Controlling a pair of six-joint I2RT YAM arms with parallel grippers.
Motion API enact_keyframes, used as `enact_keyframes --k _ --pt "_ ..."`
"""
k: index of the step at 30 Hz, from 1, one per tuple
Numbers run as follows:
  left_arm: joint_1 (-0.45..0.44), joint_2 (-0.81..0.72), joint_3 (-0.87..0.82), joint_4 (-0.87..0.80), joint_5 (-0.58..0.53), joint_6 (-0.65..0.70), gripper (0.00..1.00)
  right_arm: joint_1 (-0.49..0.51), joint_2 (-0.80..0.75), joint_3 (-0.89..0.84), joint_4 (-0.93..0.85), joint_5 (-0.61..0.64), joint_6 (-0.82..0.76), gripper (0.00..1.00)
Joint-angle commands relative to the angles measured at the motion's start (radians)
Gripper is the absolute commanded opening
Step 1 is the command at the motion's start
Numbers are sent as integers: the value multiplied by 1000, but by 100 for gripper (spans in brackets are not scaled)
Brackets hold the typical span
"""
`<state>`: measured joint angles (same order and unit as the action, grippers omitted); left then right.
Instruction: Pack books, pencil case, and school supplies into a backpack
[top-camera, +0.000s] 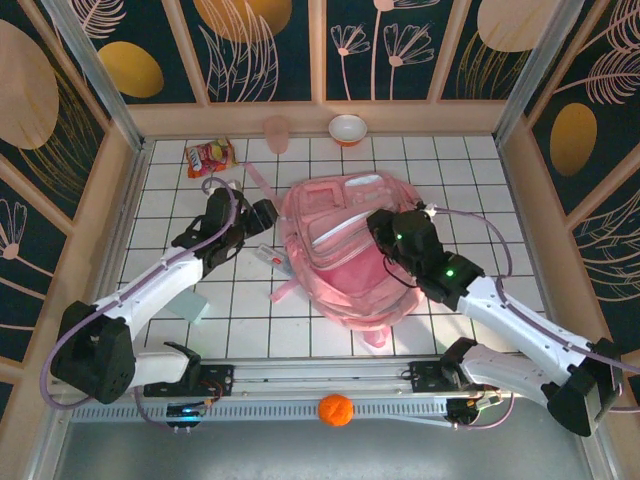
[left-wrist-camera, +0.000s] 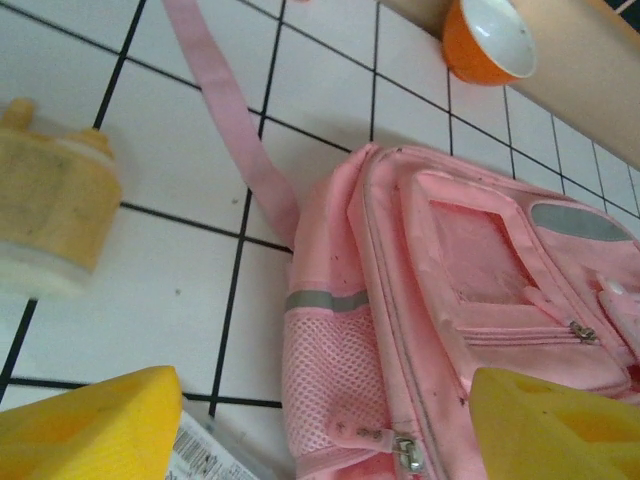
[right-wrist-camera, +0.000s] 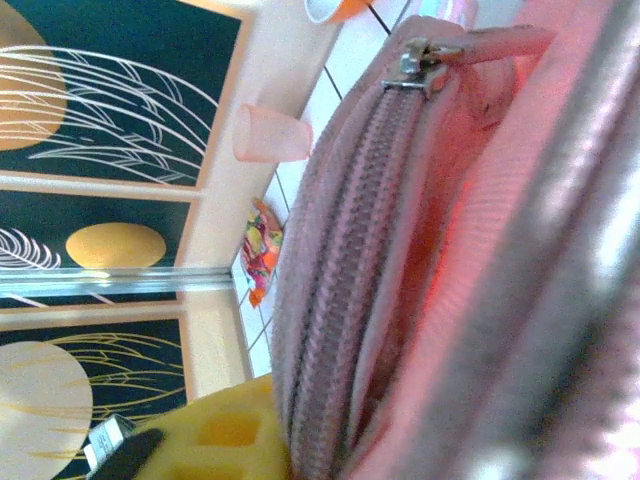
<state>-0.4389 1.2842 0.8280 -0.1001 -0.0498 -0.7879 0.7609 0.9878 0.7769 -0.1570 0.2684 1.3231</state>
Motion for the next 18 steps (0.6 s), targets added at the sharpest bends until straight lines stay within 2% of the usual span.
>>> enact_keyframes --k 1,2,4,6,7,15,18 --pt "23 -54 -13 -69 29 -94 75 26 10 37 -35 37 23 37" --pt "29 -66 -17 -76 32 -113 76 25 12 49 -93 36 20 45" --pt "41 -85 -10 -108 48 -146 76 10 22 74 -216 3 3 54" --pt "46 -91 8 -140 75 -159 77 -17 40 94 -337 -61 -36 58" --pt "48 -88 19 -165 83 -164 81 -23 46 98 -389 -82 -58 60" --pt "81 -54 34 -409 13 -266 86 -93 -4 95 -641 -280 -176 62" --pt "136 -96 -27 -416 52 -311 86 -131 -29 137 -758 -303 -223 64"
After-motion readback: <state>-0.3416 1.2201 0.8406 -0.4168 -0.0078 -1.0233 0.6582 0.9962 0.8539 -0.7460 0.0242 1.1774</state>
